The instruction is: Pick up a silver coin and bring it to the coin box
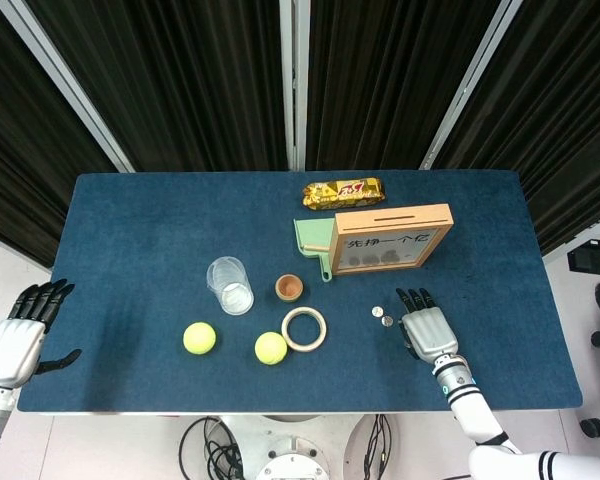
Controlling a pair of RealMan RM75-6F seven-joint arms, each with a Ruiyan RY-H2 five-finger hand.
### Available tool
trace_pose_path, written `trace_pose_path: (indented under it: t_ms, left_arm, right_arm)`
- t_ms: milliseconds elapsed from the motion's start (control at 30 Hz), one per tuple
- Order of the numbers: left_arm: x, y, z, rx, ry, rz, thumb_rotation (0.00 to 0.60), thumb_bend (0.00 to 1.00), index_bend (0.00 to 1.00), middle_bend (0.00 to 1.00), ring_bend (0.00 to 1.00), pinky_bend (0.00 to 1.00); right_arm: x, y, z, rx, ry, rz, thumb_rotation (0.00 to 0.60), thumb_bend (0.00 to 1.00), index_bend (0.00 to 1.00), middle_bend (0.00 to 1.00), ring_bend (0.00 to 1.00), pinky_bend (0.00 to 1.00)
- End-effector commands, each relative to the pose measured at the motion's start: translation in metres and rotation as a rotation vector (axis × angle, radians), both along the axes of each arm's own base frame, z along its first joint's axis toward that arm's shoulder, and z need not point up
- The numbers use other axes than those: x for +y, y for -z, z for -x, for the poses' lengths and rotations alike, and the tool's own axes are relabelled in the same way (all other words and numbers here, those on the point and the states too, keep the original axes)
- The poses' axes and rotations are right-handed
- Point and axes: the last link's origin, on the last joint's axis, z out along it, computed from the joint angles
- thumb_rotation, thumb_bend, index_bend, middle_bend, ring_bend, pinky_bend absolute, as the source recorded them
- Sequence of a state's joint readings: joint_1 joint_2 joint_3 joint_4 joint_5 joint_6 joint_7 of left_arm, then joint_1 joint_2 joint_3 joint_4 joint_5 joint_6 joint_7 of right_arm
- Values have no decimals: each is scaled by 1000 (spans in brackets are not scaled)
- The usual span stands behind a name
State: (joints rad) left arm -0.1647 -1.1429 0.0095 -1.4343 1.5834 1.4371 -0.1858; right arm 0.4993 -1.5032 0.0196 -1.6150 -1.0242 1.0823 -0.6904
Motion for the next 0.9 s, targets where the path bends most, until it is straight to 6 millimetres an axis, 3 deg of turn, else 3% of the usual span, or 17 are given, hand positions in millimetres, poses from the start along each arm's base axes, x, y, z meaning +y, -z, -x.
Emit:
trace_pose_path:
  t_ms: [33, 233, 667, 900]
  left_arm:
    - [0, 0, 0, 0, 0, 0, 600, 153, 54, 20, 0, 0]
    - [0, 0, 0, 0, 0, -1, 600, 153, 54, 20, 0, 0]
    - [1, 0, -1, -2, 0, 1, 600, 154, 54, 19, 0, 0]
    - [0, 0, 0, -1, -2, 2, 600, 154, 54, 20, 0, 0]
  right_arm:
    - [0, 0, 1, -1, 1, -1, 600, 62, 730, 0, 0, 0]
    - [0, 1, 2, 2, 7, -6, 600, 63, 729, 0, 0, 0]
    - [0, -2, 2, -24, -15, 14, 600, 70, 532, 0, 0, 0]
    - [1, -1, 3, -22, -25, 5, 600, 188, 529, 16, 0, 0]
